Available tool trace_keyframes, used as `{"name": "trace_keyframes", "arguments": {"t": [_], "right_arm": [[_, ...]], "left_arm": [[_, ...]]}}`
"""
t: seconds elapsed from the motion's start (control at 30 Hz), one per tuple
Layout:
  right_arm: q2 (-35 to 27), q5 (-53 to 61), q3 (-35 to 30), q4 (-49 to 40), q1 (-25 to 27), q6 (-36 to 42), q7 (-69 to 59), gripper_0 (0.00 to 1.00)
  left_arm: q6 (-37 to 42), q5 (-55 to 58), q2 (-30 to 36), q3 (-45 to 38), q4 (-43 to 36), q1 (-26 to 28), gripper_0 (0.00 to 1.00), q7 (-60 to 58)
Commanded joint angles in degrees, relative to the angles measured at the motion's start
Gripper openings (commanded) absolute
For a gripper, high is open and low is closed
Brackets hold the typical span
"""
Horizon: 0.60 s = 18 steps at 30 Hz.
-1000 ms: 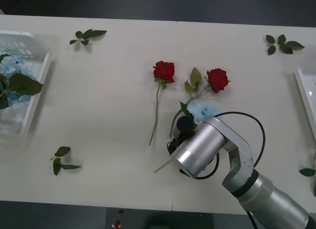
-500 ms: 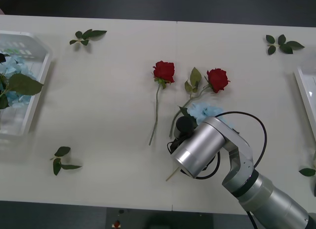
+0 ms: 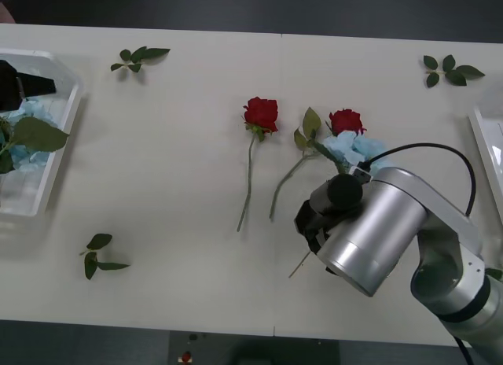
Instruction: Put the red flowers into the right box and the blue flowers into the left box
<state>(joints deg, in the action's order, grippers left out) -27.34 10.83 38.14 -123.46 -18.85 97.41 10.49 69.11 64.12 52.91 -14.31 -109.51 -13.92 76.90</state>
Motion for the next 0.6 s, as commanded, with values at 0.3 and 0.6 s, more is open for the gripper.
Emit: {"name": "trace_keyframes", "arguments": {"t": [0.3,0.6], "right_arm": [[-2.11,14.48,-15.90,-18.49,2.06,-0.47,25.55,0.00],[4.13,37.42,-33.74,-16.29,1.53,-5.83,53.85,0.00]], "left_arm": [[-1.79,6.46,-9.84,8.69,-4.92,-9.54,1.00,4.75],[1.99,9.18,-10.19,13.87,-9.49,-11.57,1.00,4.57]]}}
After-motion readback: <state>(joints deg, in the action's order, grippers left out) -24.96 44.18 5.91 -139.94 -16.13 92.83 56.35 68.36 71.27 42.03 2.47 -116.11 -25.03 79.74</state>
